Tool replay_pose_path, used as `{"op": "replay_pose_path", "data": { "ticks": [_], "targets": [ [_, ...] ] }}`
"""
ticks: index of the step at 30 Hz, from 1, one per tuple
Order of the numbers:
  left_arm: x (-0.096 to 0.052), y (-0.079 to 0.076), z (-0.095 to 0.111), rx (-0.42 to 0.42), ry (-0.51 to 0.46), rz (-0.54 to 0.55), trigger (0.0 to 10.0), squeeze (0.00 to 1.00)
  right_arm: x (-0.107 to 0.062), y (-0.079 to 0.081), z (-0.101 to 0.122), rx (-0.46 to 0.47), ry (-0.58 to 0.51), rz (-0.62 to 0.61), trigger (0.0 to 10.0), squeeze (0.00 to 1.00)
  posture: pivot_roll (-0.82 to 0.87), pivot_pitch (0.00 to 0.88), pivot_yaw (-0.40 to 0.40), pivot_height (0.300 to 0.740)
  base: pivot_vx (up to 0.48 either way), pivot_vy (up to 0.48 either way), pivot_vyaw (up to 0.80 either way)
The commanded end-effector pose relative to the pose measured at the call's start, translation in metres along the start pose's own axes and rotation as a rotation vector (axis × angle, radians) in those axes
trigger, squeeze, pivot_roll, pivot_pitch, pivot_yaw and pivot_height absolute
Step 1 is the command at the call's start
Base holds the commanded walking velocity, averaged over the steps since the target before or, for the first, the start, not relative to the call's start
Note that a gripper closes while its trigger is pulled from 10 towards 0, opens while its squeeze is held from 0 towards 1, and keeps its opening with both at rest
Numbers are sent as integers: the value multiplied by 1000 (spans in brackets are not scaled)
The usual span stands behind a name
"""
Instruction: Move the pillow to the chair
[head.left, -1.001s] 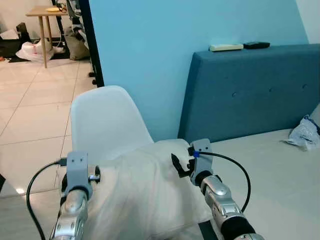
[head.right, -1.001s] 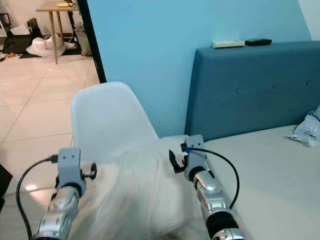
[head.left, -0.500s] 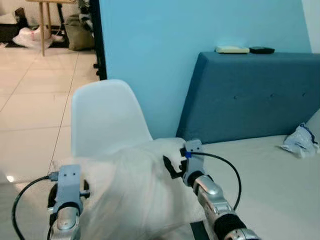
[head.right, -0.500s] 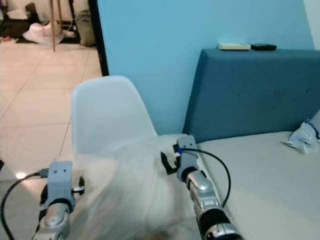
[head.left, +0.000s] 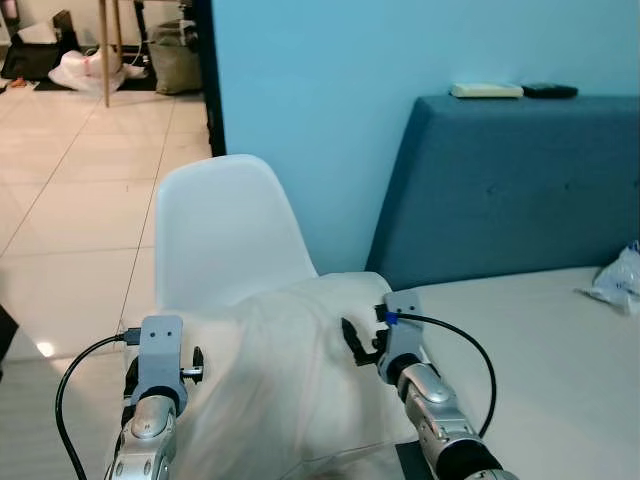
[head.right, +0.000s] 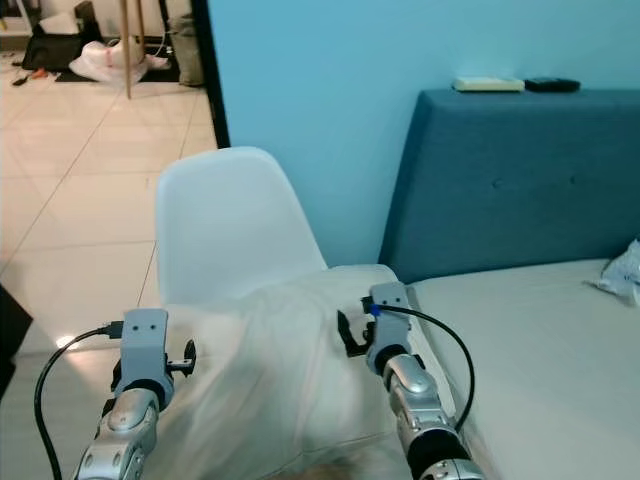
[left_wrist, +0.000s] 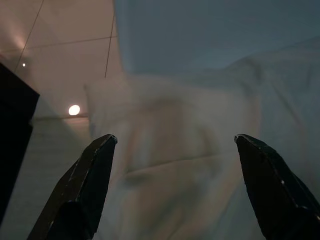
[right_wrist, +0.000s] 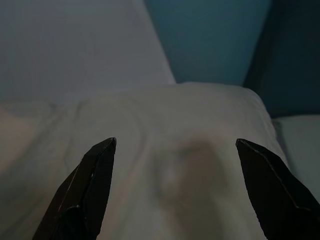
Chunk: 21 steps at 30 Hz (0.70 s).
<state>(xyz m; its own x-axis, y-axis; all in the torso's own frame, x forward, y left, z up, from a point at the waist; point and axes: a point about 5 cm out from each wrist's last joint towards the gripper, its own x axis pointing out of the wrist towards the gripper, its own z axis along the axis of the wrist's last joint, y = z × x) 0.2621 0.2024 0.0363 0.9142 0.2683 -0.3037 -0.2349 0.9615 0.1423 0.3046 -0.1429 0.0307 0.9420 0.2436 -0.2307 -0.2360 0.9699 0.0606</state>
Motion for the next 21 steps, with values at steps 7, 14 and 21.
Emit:
{"op": "replay_pose_path", "data": {
  "ticks": [7, 14, 21],
  "targets": [
    [0, -6, -14, -9, 19, -44, 10000, 0, -6, -8, 0, 15, -21, -31, 10000, 0, 31, 13, -31, 740, 0, 0, 0],
    [2, -12, -14, -11, 22, -74, 10000, 0, -8, -4, -2, 19, -19, -24, 10000, 0, 32, 15, -33, 740, 0, 0, 0],
    [2, -14, -15, -15, 26, -88, 10000, 0, -9, -4, -2, 24, -15, -22, 10000, 0, 30, 21, -31, 740, 0, 0, 0]
  ]
}}
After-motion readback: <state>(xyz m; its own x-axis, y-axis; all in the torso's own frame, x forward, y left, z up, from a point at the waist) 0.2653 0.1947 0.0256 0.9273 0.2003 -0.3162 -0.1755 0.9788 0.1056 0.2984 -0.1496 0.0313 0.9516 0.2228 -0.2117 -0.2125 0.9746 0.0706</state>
